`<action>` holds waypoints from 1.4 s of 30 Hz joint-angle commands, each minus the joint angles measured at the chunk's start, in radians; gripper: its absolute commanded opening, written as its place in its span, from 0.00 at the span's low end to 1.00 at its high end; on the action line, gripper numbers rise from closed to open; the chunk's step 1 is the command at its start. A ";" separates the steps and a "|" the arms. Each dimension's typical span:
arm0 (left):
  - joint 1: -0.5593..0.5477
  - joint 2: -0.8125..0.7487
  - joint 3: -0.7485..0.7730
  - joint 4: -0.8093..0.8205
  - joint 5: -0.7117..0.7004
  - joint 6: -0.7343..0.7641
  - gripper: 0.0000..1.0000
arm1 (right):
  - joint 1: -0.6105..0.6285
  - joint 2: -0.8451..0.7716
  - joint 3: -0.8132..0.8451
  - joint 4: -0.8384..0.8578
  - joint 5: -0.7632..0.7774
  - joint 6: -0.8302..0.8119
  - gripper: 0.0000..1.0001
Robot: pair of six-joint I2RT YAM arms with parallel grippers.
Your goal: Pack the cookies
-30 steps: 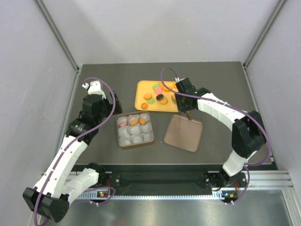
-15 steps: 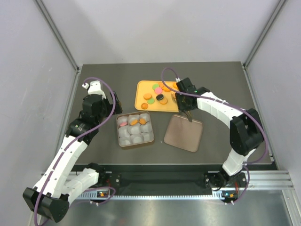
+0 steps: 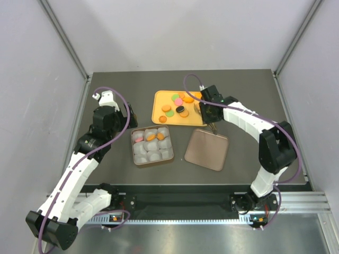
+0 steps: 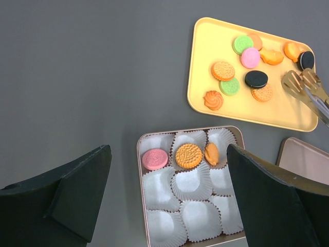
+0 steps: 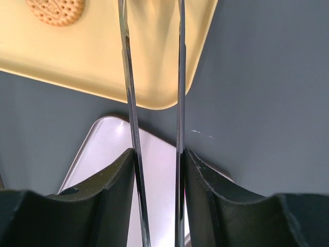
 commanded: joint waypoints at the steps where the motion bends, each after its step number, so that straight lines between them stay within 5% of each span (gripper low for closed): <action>1: 0.007 0.003 -0.007 0.050 0.005 0.006 0.99 | -0.033 -0.016 0.042 0.029 -0.024 -0.015 0.37; 23: 0.008 0.001 -0.007 0.056 0.012 0.000 0.99 | 0.050 -0.347 -0.019 -0.008 -0.169 0.005 0.35; 42: 0.013 0.003 -0.007 0.053 0.008 -0.002 0.99 | 0.570 -0.194 0.098 0.000 -0.066 0.100 0.35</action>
